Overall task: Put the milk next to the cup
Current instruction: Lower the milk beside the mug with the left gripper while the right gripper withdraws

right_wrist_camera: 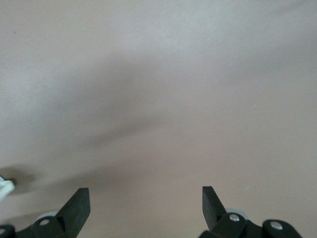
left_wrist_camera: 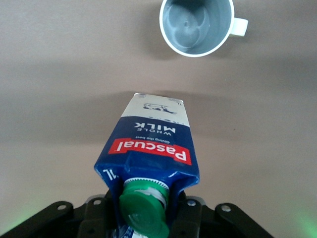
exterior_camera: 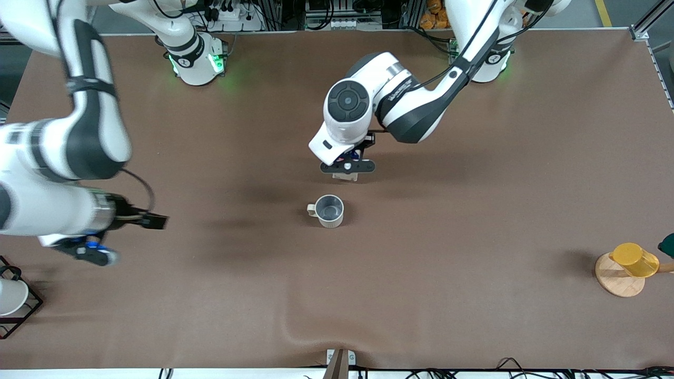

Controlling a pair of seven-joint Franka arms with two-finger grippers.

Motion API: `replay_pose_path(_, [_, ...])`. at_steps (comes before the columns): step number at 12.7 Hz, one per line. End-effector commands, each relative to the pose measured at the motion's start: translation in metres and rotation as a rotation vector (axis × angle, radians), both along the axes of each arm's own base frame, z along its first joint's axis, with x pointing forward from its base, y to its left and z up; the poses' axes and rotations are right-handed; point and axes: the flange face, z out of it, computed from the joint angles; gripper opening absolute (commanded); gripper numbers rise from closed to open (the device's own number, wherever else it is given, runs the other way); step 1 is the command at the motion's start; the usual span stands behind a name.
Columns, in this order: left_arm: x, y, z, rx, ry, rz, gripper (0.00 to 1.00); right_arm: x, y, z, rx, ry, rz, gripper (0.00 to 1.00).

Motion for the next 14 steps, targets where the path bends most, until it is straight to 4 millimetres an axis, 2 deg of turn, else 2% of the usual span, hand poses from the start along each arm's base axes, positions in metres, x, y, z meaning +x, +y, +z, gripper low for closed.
replay_pose_path(1, [0.004, -0.015, -0.006, -0.008, -0.031, 0.003, 0.42, -0.011, -0.063, 0.024, 0.052, -0.022, 0.130, 1.00])
replay_pose_path(3, [0.008, -0.018, -0.013, -0.027, -0.046, 0.012, 0.42, -0.020, -0.081, 0.052, 0.046, -0.057, 0.137, 1.00])
replay_pose_path(8, [0.019, -0.017, -0.035, -0.034, -0.061, 0.030, 0.42, -0.054, -0.082, 0.110, 0.015, -0.048, 0.145, 1.00])
replay_pose_path(11, [0.020, -0.018, -0.044, -0.032, -0.061, 0.032, 0.44, -0.080, -0.082, 0.120, 0.020, -0.062, 0.143, 1.00])
replay_pose_path(14, [0.018, -0.025, -0.043, -0.057, -0.084, 0.031, 0.49, -0.098, -0.076, 0.136, 0.017, -0.098, 0.140, 1.00])
